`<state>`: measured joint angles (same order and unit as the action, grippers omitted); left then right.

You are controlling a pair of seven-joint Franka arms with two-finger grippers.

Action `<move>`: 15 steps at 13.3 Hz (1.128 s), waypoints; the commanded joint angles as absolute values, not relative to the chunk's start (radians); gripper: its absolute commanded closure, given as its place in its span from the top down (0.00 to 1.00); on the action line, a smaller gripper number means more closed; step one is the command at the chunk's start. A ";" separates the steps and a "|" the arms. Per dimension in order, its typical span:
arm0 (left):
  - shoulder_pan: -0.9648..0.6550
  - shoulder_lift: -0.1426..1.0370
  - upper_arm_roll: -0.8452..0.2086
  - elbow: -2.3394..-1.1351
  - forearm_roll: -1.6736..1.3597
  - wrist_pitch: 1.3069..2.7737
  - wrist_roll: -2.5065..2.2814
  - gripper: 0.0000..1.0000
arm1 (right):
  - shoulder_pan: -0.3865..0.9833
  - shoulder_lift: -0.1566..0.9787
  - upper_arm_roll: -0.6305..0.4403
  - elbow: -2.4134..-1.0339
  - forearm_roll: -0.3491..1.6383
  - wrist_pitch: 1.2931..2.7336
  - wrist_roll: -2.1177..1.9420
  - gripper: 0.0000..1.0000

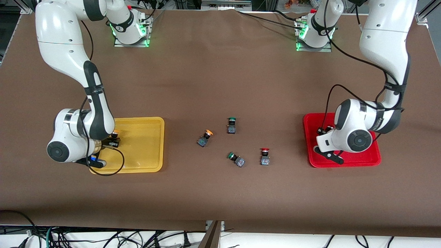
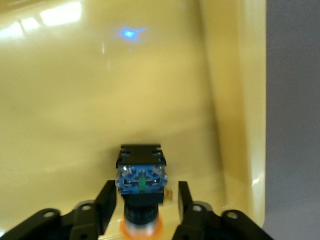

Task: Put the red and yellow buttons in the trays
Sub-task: 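Open the right gripper over the yellow tray while the left gripper releases red, then grasp the second orange button with the right gripper while the left grasps red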

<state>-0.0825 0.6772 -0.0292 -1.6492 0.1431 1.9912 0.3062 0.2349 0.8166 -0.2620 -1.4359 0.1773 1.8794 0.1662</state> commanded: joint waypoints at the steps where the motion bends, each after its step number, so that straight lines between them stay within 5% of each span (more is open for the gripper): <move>1: -0.089 0.620 -0.043 -1.644 0.149 1.968 0.316 1.00 | 0.251 0.756 -0.247 -1.407 0.190 1.835 0.161 1.00; 5: -0.144 0.613 -0.120 -1.490 -0.015 1.942 0.092 1.00 | 0.414 0.755 -0.223 -1.322 0.222 1.765 0.491 1.00; 8: -0.244 0.745 -0.118 -1.350 -0.020 2.113 -0.046 1.00 | 0.535 0.782 -0.192 -1.315 0.242 1.944 0.779 1.00; 11: -0.294 0.799 -0.115 -1.379 -0.008 2.363 -0.164 1.00 | 0.597 0.821 -0.155 -1.315 0.242 2.081 0.943 1.00; 15: -0.296 0.833 -0.109 -1.440 -0.005 2.451 -0.170 1.00 | 0.655 0.871 -0.144 -1.315 0.242 2.241 1.048 1.00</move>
<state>-0.2931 0.8297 -0.1199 -1.4244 0.0005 2.4231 -0.1585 0.6395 0.8474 -0.1438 -1.3250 0.2275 2.1916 1.0126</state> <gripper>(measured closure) 0.000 0.000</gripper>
